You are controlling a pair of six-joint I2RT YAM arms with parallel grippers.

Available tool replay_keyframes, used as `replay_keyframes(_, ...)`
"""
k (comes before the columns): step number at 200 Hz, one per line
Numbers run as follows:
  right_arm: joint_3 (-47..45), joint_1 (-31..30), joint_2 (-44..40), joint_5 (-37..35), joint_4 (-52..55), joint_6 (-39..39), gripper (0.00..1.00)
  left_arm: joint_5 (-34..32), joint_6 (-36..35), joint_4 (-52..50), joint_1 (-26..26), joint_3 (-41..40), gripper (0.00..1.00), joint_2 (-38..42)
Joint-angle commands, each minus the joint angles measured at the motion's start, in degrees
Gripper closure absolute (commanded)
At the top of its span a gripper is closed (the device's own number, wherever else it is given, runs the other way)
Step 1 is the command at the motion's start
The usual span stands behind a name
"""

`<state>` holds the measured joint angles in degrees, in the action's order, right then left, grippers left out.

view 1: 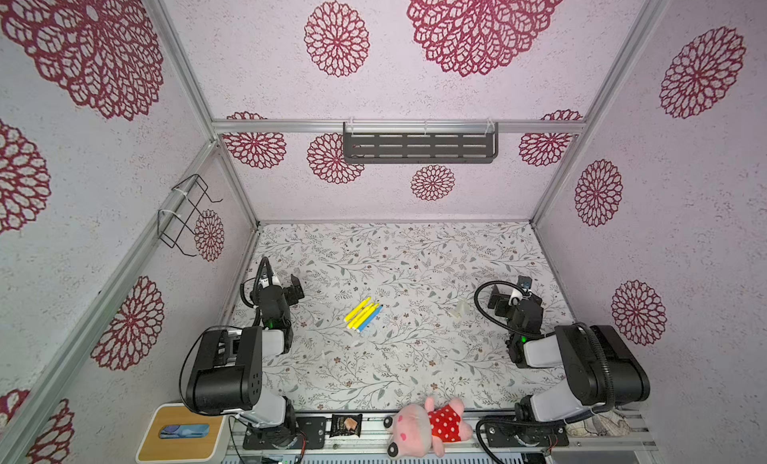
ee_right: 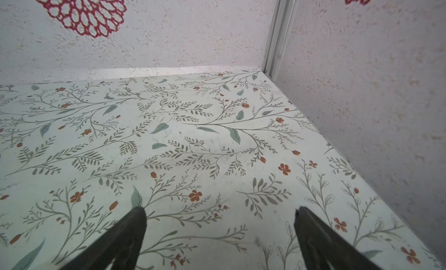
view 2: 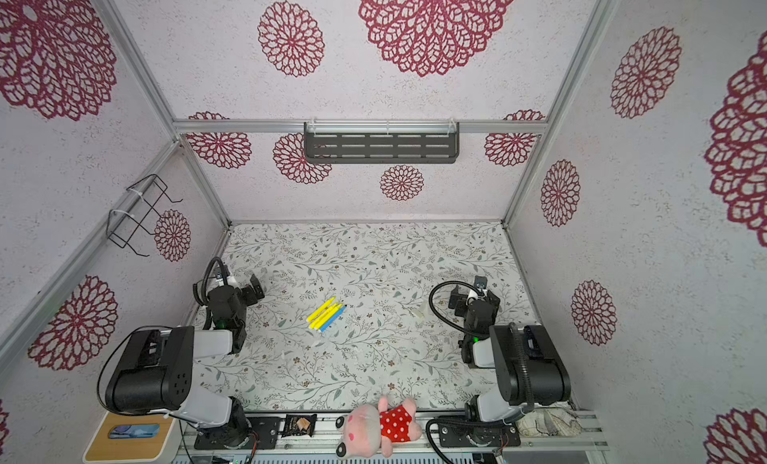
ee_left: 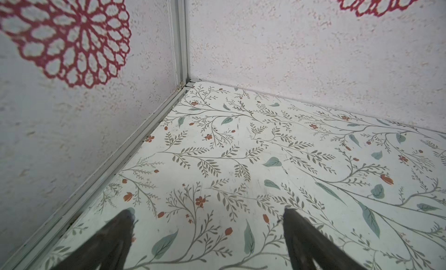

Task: Insert pens into pen caps
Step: Move the pen to the center of the table.

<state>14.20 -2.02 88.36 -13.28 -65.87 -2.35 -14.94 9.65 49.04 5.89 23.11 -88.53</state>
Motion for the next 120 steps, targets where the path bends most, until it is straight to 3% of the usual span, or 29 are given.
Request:
replay_keyframes(1, 0.61, 0.18, -0.31, -0.16, -2.72, 0.90, 0.01, -0.27, -0.87, 1.54, 0.57, 0.87, 0.01, -0.41)
replay_keyframes(120, 0.65, 0.18, -0.38, -0.17, -2.56, 0.85, 0.01, -0.27, -0.86, 1.60, 0.52, 0.87, 0.01, -0.42)
